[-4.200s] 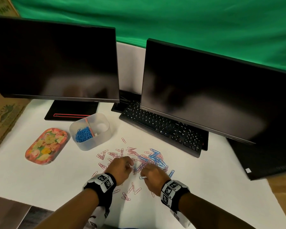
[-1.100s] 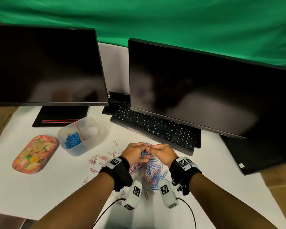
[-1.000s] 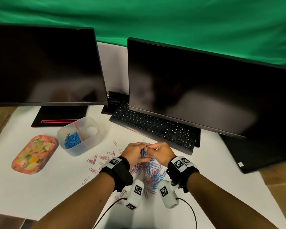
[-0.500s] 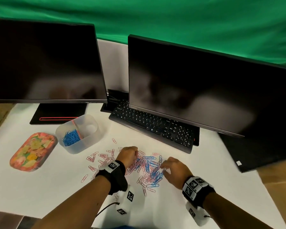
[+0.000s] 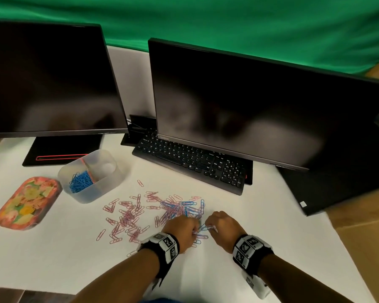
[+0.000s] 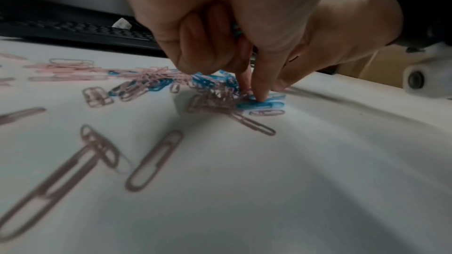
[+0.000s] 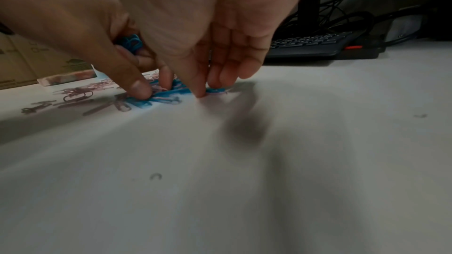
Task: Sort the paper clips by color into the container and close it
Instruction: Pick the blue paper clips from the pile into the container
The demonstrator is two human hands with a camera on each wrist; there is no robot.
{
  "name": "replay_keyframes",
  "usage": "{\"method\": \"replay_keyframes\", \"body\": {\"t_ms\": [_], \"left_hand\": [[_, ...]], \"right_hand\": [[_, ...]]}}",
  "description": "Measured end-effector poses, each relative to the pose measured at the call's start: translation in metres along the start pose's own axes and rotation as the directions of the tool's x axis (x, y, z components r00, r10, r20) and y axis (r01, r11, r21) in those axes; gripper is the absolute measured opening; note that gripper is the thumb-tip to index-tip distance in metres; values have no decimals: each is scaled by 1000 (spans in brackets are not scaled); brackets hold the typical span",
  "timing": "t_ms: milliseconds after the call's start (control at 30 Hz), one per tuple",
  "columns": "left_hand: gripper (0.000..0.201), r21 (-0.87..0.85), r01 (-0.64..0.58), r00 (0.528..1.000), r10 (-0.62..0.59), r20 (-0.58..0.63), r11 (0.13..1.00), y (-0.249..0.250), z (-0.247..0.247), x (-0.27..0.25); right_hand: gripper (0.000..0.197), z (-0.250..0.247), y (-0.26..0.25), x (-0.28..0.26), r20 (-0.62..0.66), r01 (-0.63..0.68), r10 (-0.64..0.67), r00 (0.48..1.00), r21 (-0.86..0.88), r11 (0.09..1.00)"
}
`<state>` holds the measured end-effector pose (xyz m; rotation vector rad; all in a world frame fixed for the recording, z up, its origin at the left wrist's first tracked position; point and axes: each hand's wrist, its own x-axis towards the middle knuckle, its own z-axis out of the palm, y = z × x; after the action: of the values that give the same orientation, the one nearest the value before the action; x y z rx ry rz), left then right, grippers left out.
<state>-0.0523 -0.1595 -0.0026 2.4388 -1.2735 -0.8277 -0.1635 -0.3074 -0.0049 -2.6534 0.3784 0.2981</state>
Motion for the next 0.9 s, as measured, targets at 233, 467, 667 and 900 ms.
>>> {"method": "replay_keyframes", "body": {"t_ms": [233,467,667,900], "left_hand": [[9,-32,79,997,-79,-24,996,-22,-4,-1],[10,-30,151,983,-153,-101,988,-34,-12,-3],[24,53,-59,998,59,-5,997,-19,-10,-1],[16,122,-83,996,79,36,989,-9,-6,4]], "right_hand": [[41,-1,1,3,110,-124,116,987,65,990],[42,-4,7,-1,158,-167,149,976,110,980],[37,-4,15,-3,186,-183,156,970,140,973],[22,-9,25,-6,128,-216,182,975,345,914]]}}
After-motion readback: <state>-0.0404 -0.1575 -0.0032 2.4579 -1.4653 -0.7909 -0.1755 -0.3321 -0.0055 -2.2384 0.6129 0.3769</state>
